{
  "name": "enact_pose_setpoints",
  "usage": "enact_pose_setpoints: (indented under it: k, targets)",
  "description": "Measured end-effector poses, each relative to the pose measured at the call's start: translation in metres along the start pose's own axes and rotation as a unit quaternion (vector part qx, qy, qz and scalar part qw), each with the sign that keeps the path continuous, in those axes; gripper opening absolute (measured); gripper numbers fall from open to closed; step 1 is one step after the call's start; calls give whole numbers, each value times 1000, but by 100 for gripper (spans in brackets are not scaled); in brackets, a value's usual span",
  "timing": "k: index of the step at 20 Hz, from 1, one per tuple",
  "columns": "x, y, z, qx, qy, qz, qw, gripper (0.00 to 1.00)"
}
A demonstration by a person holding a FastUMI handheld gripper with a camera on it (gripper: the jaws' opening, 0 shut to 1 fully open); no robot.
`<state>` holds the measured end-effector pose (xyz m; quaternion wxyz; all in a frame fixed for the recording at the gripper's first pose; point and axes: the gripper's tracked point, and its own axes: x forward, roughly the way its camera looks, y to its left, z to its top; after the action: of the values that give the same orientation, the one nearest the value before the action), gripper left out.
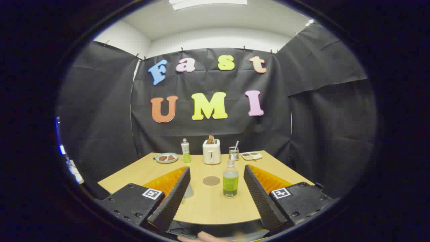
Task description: Take the bottle from table, then pour the juice into the cup, finally place the bottle on the coaster
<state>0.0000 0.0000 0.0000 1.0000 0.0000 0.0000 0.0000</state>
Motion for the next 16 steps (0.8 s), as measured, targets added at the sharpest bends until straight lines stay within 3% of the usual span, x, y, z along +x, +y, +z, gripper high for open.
enact_pose_setpoints:
  k: [16]
  targets:
    - [-8, -13, 11, -13, -26, 0, 1000, 100]
